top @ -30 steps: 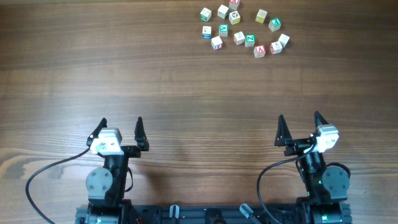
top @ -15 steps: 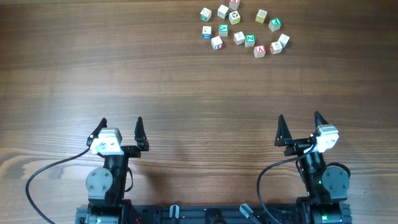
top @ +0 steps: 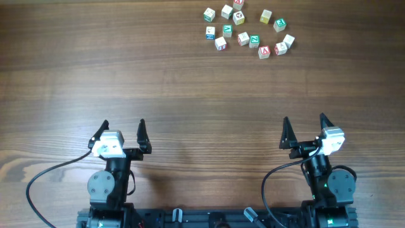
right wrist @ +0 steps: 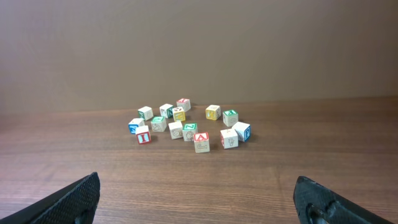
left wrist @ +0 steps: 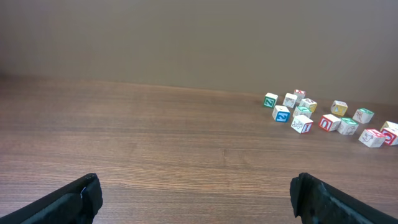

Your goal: Form a horizontal line

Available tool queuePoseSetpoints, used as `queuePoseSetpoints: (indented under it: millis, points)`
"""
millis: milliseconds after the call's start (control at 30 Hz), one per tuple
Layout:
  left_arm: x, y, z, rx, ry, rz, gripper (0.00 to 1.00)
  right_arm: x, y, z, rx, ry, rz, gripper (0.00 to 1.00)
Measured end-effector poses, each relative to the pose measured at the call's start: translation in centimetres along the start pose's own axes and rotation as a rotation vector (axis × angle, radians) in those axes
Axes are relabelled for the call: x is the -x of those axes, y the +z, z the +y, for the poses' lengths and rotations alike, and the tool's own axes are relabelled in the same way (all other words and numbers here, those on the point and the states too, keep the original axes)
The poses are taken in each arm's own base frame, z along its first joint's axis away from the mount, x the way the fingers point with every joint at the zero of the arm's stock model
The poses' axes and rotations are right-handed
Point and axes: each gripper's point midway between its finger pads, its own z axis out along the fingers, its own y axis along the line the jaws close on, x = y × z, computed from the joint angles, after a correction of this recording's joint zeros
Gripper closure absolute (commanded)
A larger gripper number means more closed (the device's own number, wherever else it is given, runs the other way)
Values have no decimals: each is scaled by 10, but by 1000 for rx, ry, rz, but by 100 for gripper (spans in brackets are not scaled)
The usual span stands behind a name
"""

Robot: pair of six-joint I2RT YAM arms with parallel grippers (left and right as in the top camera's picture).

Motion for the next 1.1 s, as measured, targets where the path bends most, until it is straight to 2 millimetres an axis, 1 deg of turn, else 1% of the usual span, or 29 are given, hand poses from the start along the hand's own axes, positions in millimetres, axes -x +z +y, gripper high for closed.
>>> queuePoseSetpoints:
  millis: [733,933,1100]
  points:
    - [0,0,0,-2,0,0,0,0,0,0,0,0,0,0]
    - [-1,0,-10,-57,-5,6,0,0,0,0,0,0,0,0]
    - [-3,-1,-14,-83,-56,24,0,0,0,0,0,0,0,0]
